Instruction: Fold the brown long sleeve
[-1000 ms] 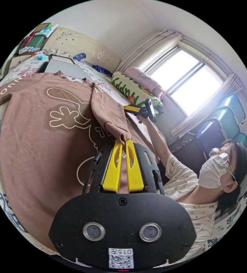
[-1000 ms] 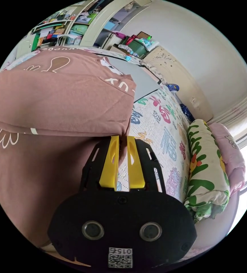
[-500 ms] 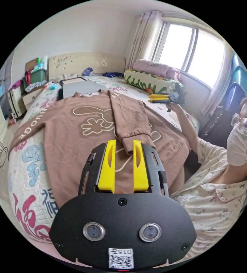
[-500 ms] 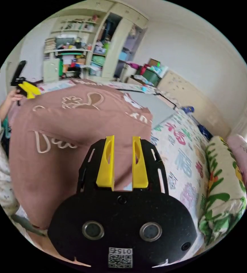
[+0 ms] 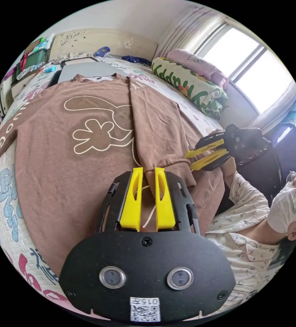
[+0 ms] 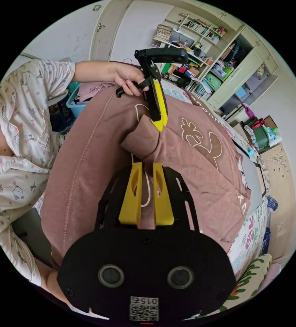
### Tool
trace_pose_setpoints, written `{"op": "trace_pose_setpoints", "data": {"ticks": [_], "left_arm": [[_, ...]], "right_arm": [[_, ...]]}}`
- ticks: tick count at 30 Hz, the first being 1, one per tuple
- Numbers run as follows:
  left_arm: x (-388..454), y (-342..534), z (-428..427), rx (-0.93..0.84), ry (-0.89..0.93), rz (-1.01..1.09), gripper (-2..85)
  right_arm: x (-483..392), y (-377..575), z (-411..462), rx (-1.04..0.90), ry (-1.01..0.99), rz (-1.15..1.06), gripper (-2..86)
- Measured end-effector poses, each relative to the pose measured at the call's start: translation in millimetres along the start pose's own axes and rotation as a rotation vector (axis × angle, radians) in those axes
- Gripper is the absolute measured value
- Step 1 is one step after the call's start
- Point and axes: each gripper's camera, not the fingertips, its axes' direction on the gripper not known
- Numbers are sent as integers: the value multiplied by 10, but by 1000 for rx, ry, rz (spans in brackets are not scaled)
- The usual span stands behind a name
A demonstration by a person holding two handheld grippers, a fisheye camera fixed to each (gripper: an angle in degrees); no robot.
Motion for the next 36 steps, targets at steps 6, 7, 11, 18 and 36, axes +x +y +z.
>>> {"op": "trace_pose_setpoints", "data": {"ticks": [6,7,11,18,36], "left_arm": [[417,121,26,-13,-88,94,28],[422,136,80,-31,-90,94,30],[457,381,117,1,-81,69,60],[-369,1201,-1128,475,-354,-298,118],[-3106,1242,-1514,750,-274,-928,28]], "right_arm": [[-121,229,95,-47,-33,-18,26],[-130,247,99,-40,-30,-17,29],[-169,377,127,-54,-20,-13,34],[-76,607,188,-30,-58,4,40],[995,238,165,35,-362,18,88]]}}
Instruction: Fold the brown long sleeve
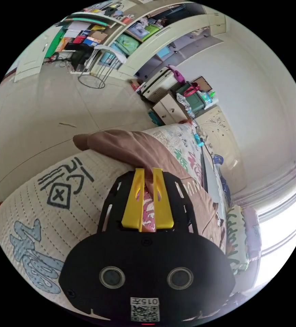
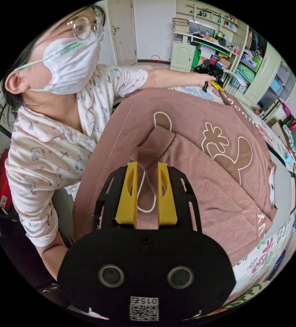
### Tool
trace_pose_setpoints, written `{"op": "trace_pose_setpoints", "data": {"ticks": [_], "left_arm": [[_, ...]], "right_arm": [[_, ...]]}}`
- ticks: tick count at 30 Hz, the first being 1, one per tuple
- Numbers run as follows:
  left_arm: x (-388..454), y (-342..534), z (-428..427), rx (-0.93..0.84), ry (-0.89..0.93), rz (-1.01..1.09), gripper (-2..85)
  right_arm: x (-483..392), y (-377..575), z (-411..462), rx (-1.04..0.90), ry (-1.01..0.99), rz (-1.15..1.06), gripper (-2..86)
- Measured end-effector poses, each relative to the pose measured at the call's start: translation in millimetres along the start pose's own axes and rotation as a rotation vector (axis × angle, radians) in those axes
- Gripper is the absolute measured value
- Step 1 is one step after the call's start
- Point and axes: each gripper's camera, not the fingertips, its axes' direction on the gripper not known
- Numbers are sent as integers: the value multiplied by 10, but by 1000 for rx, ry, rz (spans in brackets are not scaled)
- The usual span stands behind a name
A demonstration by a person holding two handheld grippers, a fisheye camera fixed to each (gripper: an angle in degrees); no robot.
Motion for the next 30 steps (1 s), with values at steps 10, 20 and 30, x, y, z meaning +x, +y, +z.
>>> {"op": "trace_pose_setpoints", "data": {"ticks": [10,20,30], "left_arm": [[3613,2033,-654,-84,208,1627,12],[4046,2978,-784,-84,83,1971,10],[4167,2710,-1071,-38,21,2017,23]], "right_arm": [[1302,-790,-416,451,394,488,94],[2634,-1122,411,218,435,781,154],[3255,-2077,1592,-64,257,739,108]]}}
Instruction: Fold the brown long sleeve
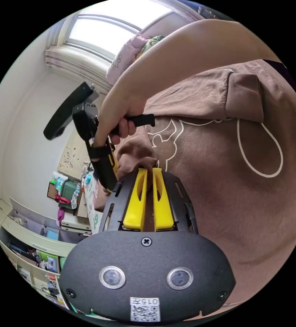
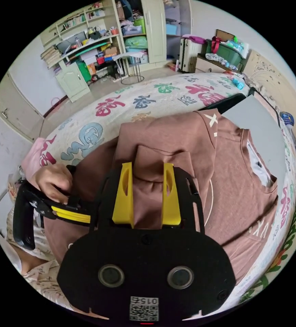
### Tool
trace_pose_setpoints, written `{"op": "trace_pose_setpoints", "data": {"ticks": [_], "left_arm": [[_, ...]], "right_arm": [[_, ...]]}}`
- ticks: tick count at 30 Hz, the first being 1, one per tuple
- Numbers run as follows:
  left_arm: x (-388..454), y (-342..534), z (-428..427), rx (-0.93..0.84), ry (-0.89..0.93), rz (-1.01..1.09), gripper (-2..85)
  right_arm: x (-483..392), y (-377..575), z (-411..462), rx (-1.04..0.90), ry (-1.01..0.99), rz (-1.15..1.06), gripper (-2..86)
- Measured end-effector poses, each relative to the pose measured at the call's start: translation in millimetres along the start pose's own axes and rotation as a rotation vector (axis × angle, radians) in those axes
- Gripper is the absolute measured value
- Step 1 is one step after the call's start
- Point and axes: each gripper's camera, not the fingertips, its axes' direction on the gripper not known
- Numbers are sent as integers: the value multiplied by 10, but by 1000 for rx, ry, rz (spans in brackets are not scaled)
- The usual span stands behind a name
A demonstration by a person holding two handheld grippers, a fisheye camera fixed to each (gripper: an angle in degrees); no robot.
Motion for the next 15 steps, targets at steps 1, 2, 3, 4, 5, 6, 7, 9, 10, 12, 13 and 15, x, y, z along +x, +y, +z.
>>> {"op": "trace_pose_setpoints", "data": {"ticks": [1,2,3,4,5,6,7,9,10,12,13,15], "left_arm": [[-30,18,-19,-2,4,0,25],[-99,68,-71,-6,12,5,31],[-213,147,-150,-3,21,-9,41],[-291,197,-200,1,24,-26,47],[-481,323,-317,10,40,-66,58],[-699,483,-444,20,65,-116,67],[-814,575,-505,25,74,-148,70],[-1260,1000,-656,42,93,-292,82],[-1356,1104,-647,34,92,-329,85],[-1646,1417,-415,-75,38,-479,90],[-1684,1463,-325,-116,26,-501,90],[-1666,1539,-11,-229,48,-481,95]], "right_arm": [[-7,11,-29,16,-4,12,98],[-16,62,-124,50,-7,26,63],[-13,165,-271,99,8,54,44],[-14,237,-363,129,24,69,42],[-26,427,-581,200,57,93,40],[-44,660,-812,276,78,121,39],[-61,789,-928,312,81,132,38],[-204,1343,-1336,429,115,160,36],[-257,1485,-1418,454,129,165,35],[-507,2006,-1633,513,170,167,29],[-571,2113,-1660,515,180,166,28],[-835,2458,-1702,522,230,148,23]]}}
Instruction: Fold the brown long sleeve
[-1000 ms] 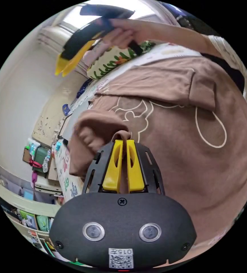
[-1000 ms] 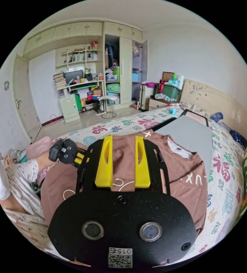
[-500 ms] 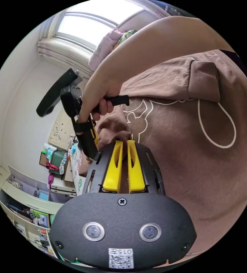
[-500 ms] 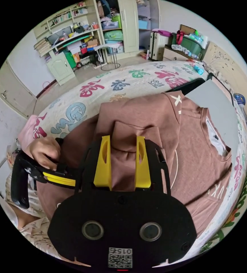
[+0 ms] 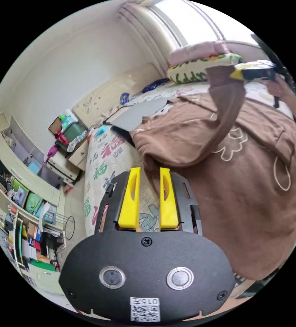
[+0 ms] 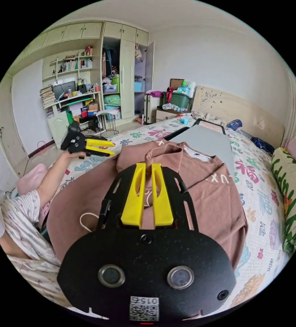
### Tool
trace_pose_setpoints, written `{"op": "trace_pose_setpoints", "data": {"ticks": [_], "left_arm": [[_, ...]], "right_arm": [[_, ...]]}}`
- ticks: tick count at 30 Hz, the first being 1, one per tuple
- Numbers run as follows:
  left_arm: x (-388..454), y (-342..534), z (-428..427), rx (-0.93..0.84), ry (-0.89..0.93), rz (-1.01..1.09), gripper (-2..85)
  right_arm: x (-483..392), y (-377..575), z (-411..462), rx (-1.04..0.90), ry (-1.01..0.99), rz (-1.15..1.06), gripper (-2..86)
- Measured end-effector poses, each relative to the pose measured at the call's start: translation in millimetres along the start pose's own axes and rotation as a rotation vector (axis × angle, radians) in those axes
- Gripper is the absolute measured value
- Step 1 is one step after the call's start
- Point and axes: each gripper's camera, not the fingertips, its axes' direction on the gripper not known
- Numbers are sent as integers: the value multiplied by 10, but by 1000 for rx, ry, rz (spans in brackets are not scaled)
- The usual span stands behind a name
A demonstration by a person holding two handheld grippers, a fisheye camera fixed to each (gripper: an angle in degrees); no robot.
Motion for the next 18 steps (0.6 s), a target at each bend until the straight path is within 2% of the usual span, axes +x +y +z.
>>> {"op": "trace_pose_setpoints", "data": {"ticks": [4,8,10,14,18], "left_arm": [[29,-19,108,-3,-20,-12,95],[-16,64,192,-8,-162,-45,60],[-119,124,232,-12,-154,-55,40],[-394,229,171,27,-122,-97,16],[-544,239,255,2,-123,-88,11]], "right_arm": [[-252,323,-227,13,81,-44,21],[-435,644,-433,6,150,-65,23],[-521,764,-521,-3,175,-73,25],[-753,953,-670,-40,138,-99,20],[-996,999,-758,-117,42,-244,16]]}}
